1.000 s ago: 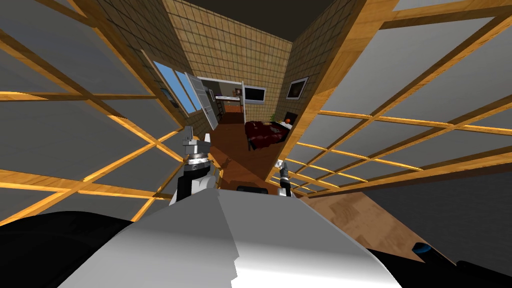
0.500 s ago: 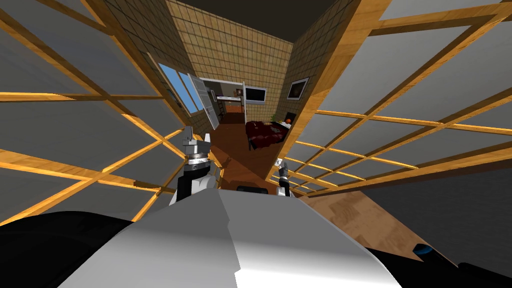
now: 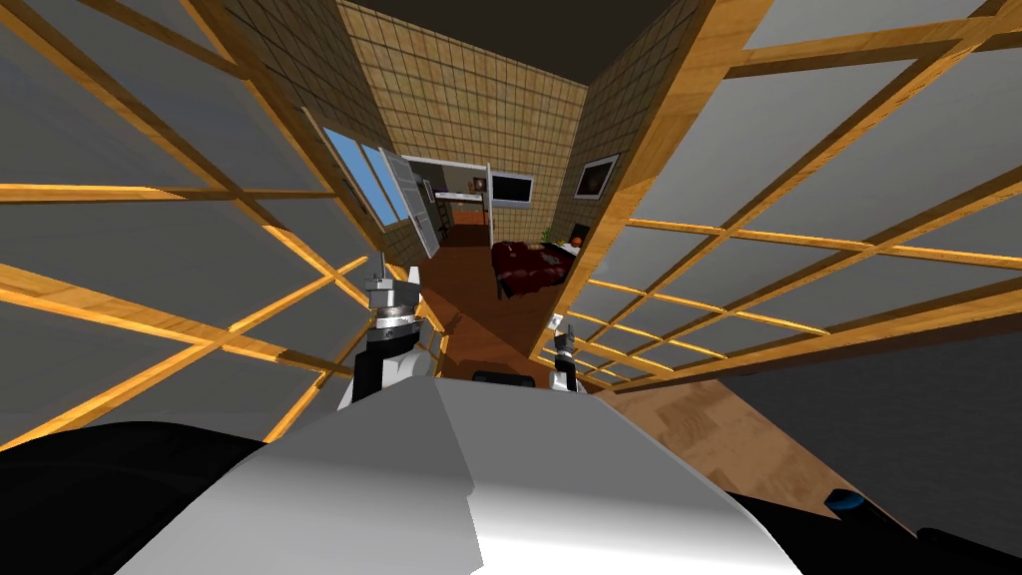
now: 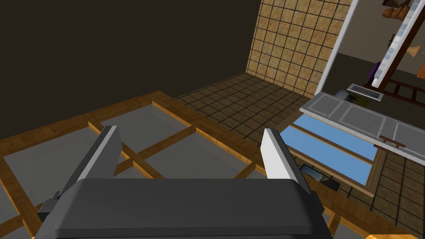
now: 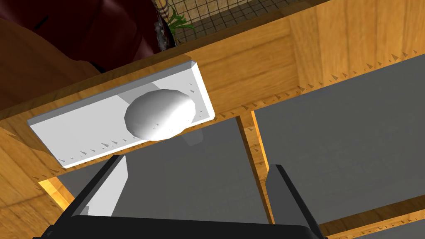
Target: Push the door open
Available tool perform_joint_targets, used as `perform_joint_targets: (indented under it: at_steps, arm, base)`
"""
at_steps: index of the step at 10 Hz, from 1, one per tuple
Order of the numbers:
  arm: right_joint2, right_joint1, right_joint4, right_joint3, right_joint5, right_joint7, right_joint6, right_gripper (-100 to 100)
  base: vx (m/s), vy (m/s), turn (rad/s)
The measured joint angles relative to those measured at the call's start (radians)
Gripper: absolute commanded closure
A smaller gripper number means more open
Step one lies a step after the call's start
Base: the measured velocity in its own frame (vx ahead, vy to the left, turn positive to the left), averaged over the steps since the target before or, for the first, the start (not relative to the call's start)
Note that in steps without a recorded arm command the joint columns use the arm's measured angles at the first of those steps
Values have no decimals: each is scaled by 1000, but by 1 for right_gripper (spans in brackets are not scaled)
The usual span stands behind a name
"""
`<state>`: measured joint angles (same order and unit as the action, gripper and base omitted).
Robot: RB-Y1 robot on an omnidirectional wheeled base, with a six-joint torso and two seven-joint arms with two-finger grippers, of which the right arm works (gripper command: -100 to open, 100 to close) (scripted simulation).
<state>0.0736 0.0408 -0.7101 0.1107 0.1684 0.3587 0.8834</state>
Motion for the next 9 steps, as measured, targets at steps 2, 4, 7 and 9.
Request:
perform_joint_targets:
  at_steps: [2,4,7,9]
  arm:
    - [-3,4,3,-10,23,46,1,-100]
    - [-7,12,11,-24,54,98,3,-100]
    - [-13,23,24,-41,92,171,9,-100]
    - [-18,29,29,-55,123,224,11,-100]
  base:
    - [-53,-15,41]
    - [-48,-14,20]
    - [-43,-12,31]
    - [-47,-13,22]
